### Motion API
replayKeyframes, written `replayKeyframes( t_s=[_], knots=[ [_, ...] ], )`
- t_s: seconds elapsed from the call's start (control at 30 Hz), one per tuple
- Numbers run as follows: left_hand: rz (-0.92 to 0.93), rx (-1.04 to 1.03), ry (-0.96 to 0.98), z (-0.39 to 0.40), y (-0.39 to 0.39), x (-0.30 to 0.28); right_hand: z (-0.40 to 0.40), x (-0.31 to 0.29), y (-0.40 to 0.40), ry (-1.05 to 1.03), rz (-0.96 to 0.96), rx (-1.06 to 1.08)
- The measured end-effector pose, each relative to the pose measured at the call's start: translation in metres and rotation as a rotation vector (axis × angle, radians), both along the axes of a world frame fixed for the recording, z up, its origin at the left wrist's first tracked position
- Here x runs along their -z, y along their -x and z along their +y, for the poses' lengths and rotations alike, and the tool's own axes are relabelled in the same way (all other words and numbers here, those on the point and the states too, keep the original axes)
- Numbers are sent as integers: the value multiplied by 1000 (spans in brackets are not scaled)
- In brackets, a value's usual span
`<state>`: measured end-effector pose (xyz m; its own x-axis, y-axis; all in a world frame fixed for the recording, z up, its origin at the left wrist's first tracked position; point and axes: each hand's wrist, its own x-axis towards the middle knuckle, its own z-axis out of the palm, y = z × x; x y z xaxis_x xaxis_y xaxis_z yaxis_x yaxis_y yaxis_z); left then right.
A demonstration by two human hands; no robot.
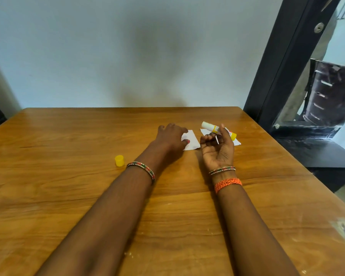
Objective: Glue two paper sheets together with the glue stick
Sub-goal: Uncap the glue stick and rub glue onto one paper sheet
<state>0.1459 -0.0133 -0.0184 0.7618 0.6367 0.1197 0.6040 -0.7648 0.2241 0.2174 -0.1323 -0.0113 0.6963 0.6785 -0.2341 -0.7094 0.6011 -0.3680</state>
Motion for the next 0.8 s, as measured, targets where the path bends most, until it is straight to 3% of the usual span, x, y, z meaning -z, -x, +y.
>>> replayKeyframes(
  t_s=[0.17, 0.37, 0.57, 0.8],
  knots=[
    [155, 8, -2, -7, 8, 2, 0, -1, 0, -5, -18, -11],
    [85, 87, 103, -53, 56, 4, -5, -3, 15, 79, -134, -79],
    [30, 59, 33, -118, 121, 11, -17, 8, 59, 362, -399, -175],
    [-91, 92, 17, -119, 175, 25, -33, 26, 81, 456, -789, -228]
  ],
)
